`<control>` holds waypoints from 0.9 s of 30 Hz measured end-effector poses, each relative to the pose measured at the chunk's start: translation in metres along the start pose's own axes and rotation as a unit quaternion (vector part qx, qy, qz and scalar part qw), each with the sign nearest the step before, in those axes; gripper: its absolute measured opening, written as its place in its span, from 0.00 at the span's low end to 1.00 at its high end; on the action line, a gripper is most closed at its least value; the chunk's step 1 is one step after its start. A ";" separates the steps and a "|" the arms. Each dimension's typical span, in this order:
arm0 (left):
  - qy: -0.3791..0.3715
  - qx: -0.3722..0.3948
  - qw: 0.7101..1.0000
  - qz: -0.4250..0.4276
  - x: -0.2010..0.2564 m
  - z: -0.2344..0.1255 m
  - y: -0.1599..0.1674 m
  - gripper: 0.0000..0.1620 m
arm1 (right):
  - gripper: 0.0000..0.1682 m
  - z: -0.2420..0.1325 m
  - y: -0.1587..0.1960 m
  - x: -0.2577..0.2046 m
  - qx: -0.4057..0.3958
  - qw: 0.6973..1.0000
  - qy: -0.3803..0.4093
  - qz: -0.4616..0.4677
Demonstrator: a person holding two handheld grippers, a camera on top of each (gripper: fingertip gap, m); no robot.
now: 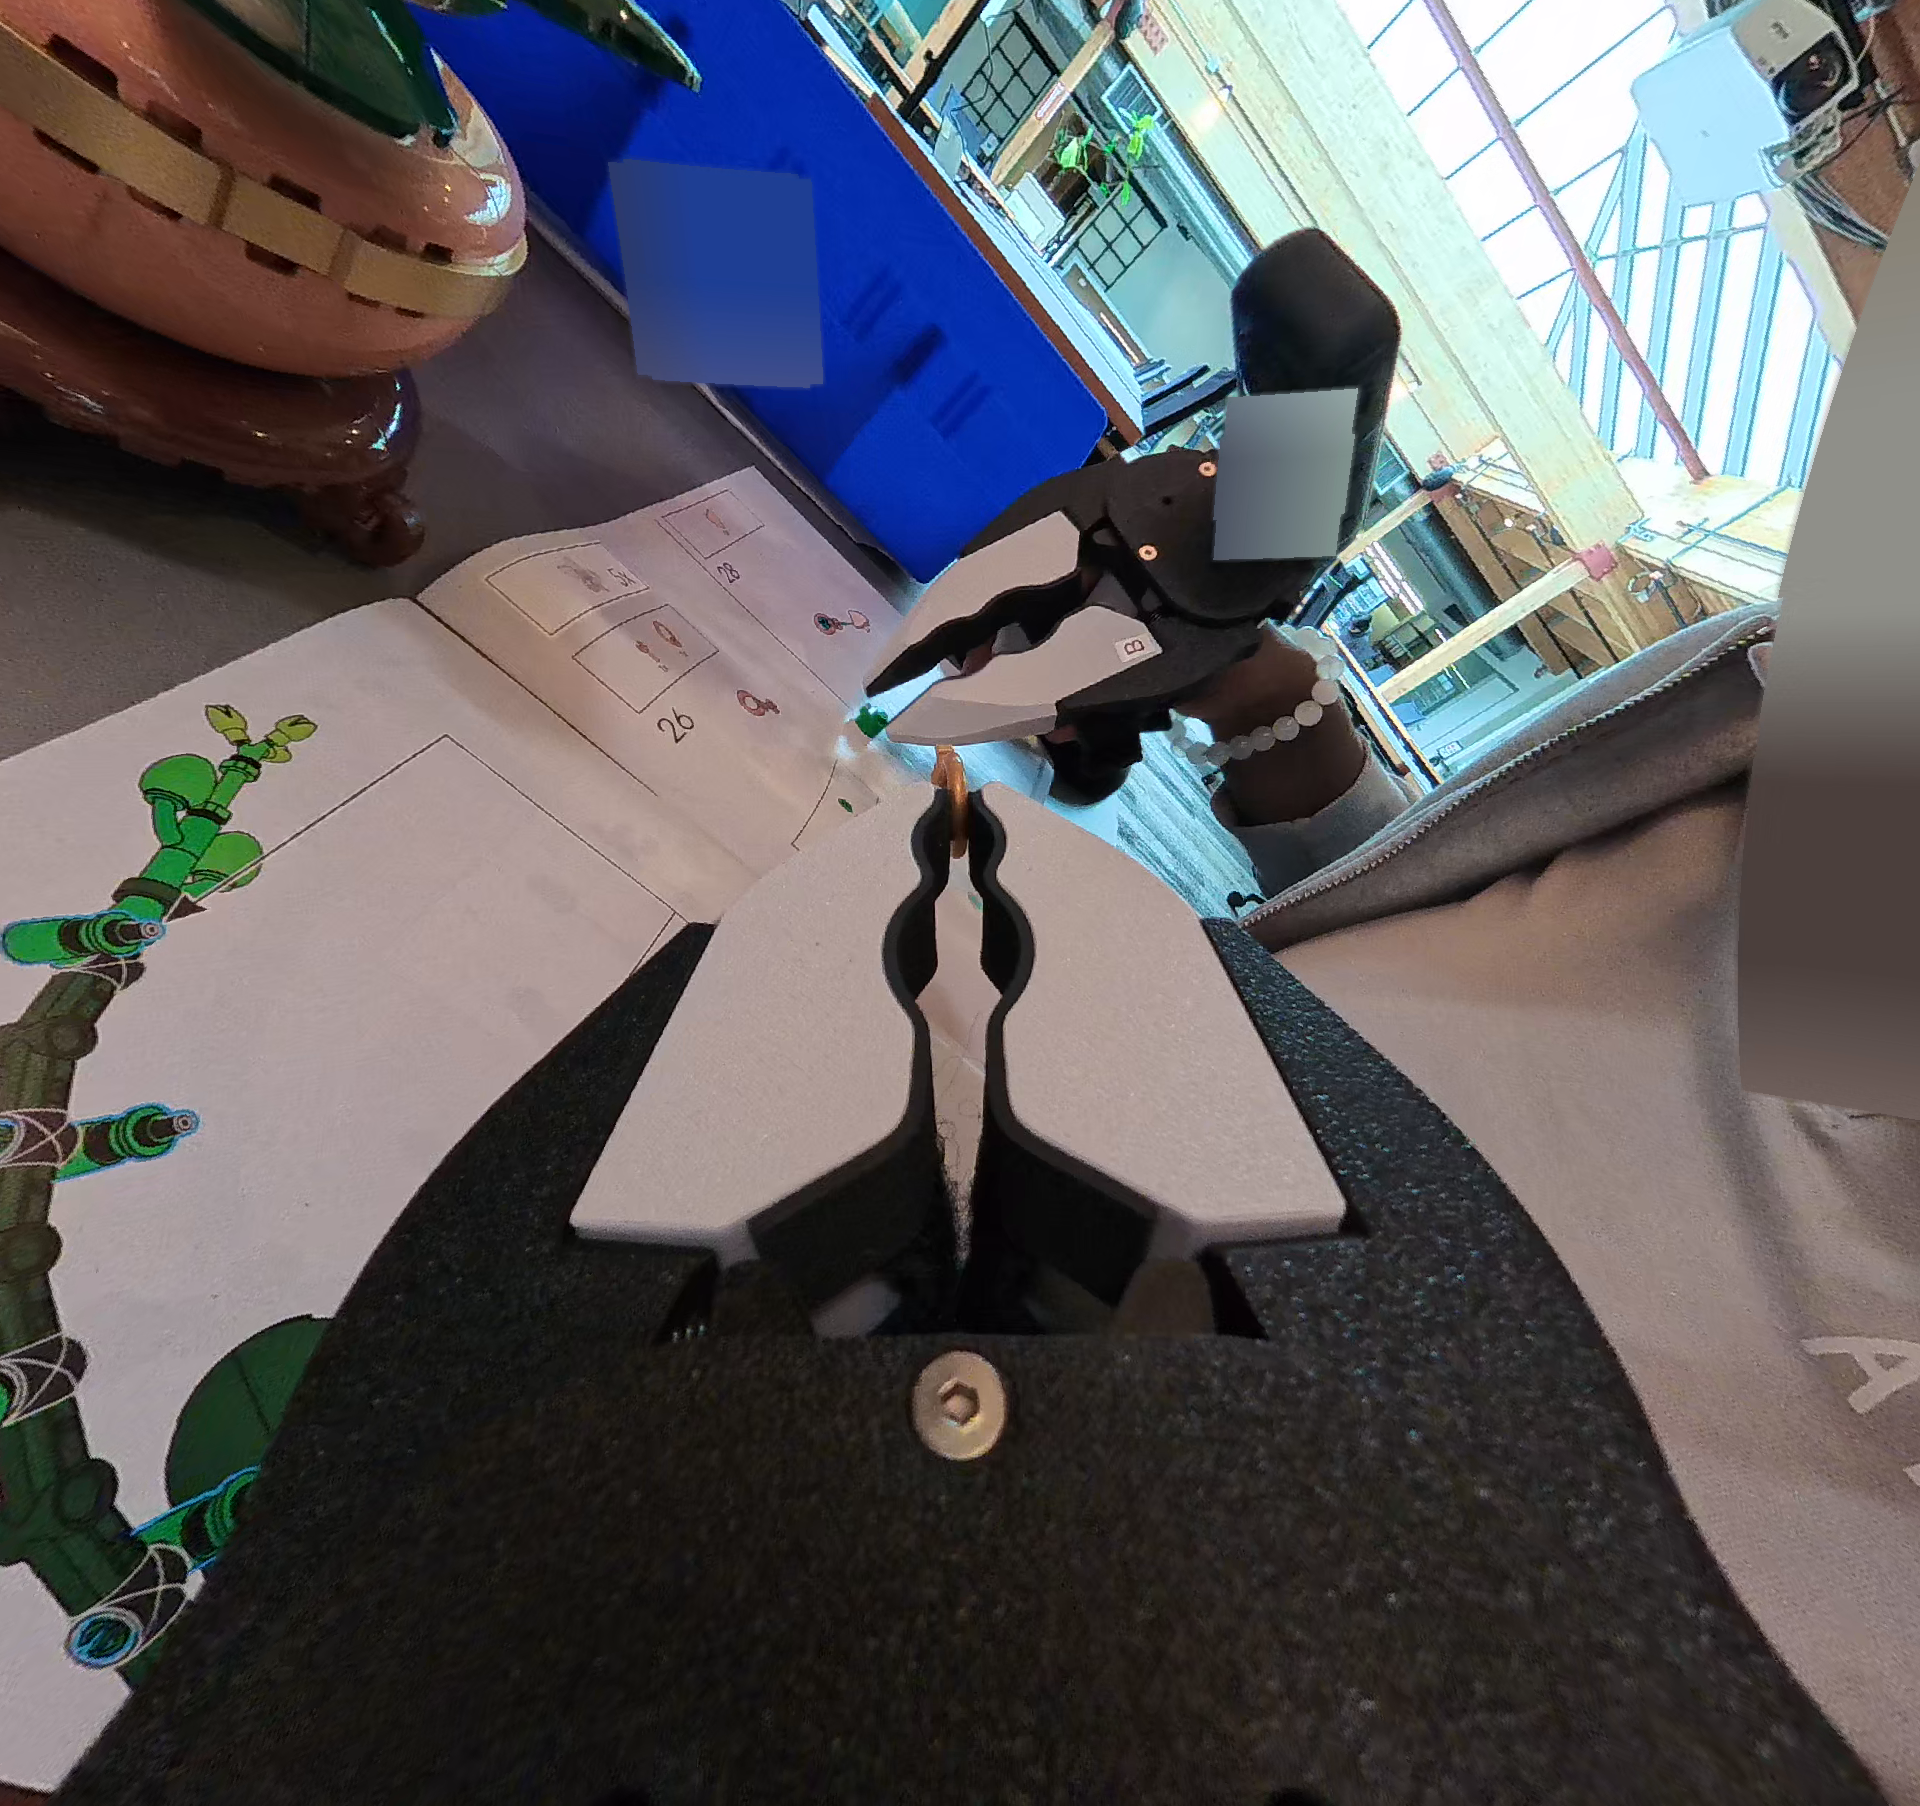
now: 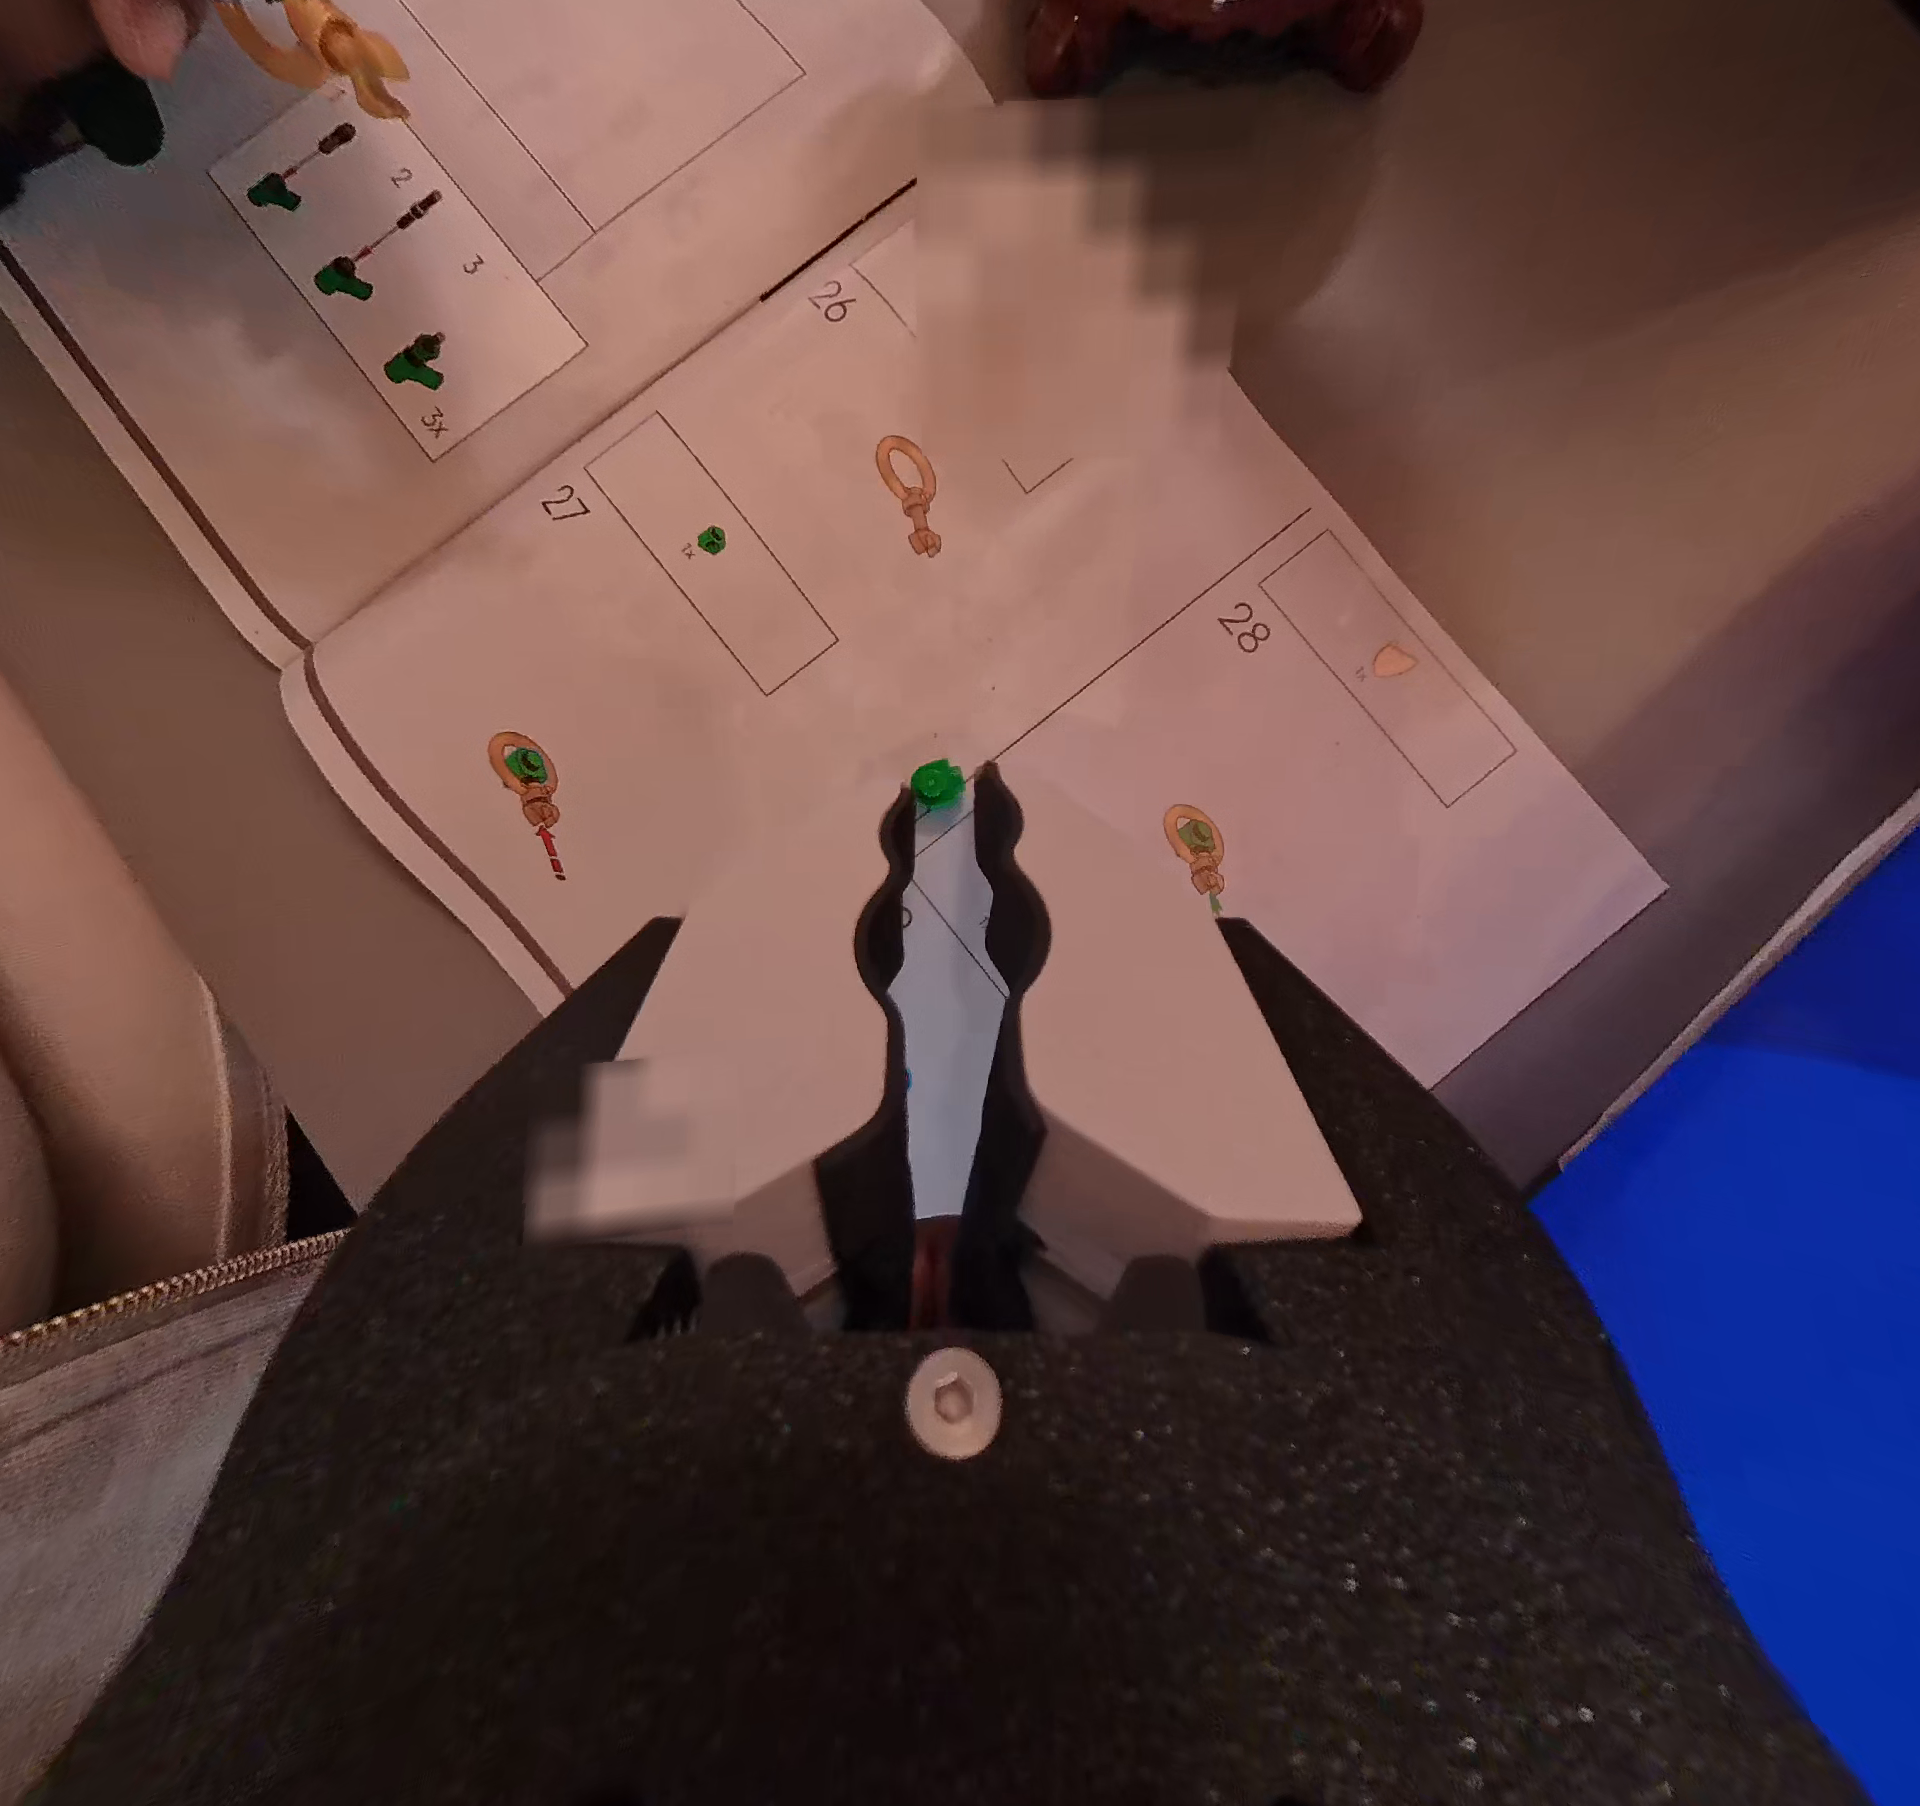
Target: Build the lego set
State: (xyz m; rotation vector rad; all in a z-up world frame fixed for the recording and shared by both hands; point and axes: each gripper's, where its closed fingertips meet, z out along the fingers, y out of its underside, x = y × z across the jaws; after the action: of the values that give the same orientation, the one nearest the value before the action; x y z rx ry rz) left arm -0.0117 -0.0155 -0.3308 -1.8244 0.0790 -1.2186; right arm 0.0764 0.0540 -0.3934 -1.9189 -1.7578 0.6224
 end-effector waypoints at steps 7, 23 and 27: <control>-0.010 0.006 1.000 -0.002 -0.002 -0.001 -0.002 0.01 | 0.05 0.001 -0.001 -0.001 0.009 1.000 -0.006 0.003; -0.064 0.018 0.997 0.046 -0.006 0.000 -0.003 0.01 | 0.07 -0.011 -0.007 -0.007 0.033 0.999 0.010 -0.002; -0.067 0.013 0.996 0.051 -0.006 0.001 -0.002 0.01 | 0.08 -0.008 0.001 -0.004 0.013 1.000 0.023 -0.006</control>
State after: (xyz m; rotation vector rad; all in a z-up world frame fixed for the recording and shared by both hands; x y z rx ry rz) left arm -0.0147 -0.0106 -0.3336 -1.8518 0.0799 -1.0182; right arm 0.0813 0.0498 -0.3878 -1.8893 -1.7228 0.5896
